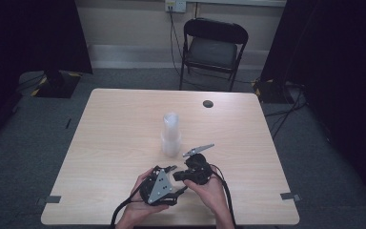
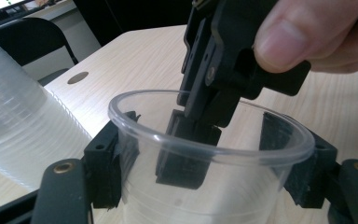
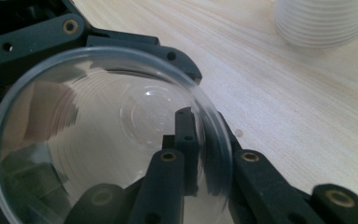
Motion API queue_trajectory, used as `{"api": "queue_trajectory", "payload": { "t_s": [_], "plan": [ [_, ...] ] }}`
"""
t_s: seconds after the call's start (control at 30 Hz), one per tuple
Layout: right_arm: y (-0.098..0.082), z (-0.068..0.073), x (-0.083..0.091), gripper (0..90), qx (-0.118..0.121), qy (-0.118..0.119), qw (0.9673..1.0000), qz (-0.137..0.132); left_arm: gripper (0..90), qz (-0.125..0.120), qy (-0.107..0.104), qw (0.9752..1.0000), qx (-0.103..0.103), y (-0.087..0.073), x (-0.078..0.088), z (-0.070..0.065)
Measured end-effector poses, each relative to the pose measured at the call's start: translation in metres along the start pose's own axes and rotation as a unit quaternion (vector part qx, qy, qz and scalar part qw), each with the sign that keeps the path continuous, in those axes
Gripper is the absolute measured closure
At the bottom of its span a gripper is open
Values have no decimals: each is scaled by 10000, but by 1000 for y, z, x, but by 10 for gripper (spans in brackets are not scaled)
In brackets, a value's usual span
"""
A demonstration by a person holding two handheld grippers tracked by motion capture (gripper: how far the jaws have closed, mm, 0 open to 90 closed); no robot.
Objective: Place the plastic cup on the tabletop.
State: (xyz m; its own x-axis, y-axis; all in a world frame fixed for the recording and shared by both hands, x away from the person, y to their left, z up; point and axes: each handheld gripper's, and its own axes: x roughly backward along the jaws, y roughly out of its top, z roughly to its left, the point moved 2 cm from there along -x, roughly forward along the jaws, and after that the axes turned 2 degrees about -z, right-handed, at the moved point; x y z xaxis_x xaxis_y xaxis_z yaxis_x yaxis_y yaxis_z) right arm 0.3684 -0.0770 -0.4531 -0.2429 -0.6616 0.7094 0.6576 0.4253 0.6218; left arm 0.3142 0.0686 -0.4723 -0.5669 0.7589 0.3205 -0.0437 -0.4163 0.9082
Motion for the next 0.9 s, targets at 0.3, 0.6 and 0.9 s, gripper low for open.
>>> {"api": "queue_trajectory", "payload": {
  "t_s": [0.3,0.6,0.9],
  "plan": [
    [3,-2,4,762,-26,-37,9999,-149,293,-150,58,9997,199,0,1,6],
    [4,-5,9,688,21,64,9985,-540,293,-174,64,9980,607,-1,1,11],
    [2,-6,17,630,-85,83,9952,-968,293,-133,102,9971,745,-3,3,17]
  ]
}}
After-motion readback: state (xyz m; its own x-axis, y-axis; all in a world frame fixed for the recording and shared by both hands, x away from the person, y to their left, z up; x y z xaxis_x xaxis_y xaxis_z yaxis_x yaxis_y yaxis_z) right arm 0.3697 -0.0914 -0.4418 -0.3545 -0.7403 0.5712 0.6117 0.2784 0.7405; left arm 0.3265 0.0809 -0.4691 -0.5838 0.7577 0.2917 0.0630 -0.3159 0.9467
